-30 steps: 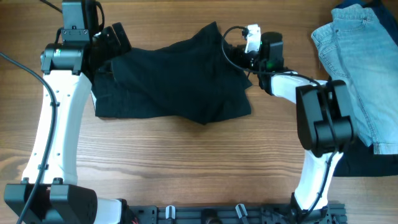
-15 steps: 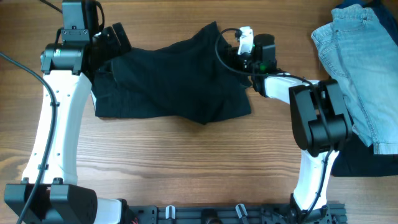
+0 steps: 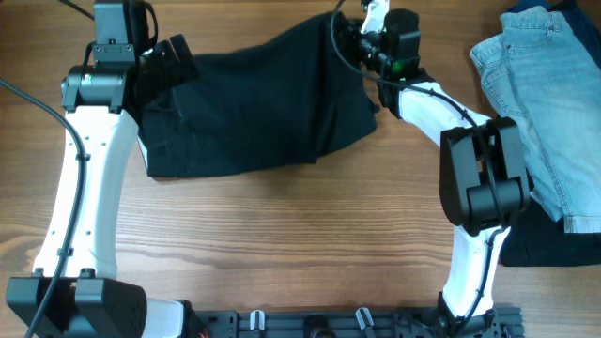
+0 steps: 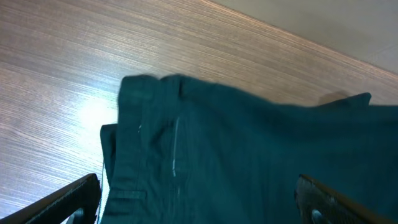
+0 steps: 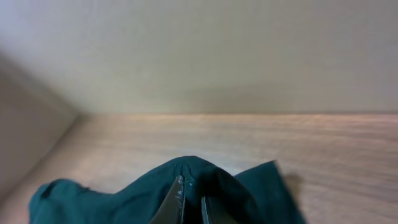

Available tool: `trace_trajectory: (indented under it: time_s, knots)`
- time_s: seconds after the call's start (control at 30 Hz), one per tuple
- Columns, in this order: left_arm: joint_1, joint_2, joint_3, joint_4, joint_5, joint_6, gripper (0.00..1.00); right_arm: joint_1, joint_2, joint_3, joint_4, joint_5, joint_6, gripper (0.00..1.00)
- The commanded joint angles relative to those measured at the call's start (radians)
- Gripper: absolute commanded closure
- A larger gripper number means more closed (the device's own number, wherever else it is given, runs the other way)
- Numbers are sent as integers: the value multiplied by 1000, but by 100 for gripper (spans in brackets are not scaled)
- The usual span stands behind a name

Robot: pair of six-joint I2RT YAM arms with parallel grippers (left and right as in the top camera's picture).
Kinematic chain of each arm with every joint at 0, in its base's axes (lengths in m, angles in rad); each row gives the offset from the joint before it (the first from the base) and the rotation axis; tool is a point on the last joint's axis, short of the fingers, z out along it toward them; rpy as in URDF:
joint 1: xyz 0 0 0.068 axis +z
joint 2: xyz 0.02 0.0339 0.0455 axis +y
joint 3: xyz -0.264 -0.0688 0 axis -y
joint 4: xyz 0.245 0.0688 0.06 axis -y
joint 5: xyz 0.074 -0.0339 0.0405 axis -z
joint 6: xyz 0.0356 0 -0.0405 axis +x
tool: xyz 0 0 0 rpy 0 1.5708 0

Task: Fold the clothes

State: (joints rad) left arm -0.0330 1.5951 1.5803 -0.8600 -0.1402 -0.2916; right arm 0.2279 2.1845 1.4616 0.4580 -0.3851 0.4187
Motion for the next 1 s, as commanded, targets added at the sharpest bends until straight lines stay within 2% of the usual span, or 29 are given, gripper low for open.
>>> trace_trajectory:
  time_s: [0.0, 0.1, 0.13, 0.17, 0.2, 0.27, 0.37, 0.43, 0.5, 0.67, 0.97]
  knots:
    - [-4, 8, -2, 2, 10, -13, 0, 9, 53, 19, 38, 142, -13, 96]
    - [-4, 8, -2, 2, 10, -13, 0, 8, 113, 28, 110, 155, -26, 91]
    - [-4, 8, -2, 2, 10, -12, 0, 8, 141, 42, 129, 161, -26, 75]
    - [-4, 8, -2, 2, 10, -13, 0, 8, 164, 58, 140, 161, -26, 18]
    - [-4, 8, -2, 2, 9, -13, 0, 7, 185, 79, 140, 160, -26, 0]
    - [-4, 8, -2, 2, 9, -13, 0, 3, 199, 111, 106, 160, -26, 0]
    - [-4, 8, -2, -1, 10, -13, 0, -19, 179, 186, -21, 61, -68, 0]
    - [-4, 9, -2, -13, 9, -13, 0, -60, 124, 248, -175, -17, -79, 0]
    - [-4, 9, -2, -21, 9, -13, 0, -97, 67, 274, -252, -60, -82, 0]
    - [-4, 9, -2, -27, 10, -34, 0, -161, -54, 314, -361, -213, -169, 0]
    - [-5, 10, -6, -147, 43, -35, 0, -164, -101, 314, -712, -197, -297, 0]
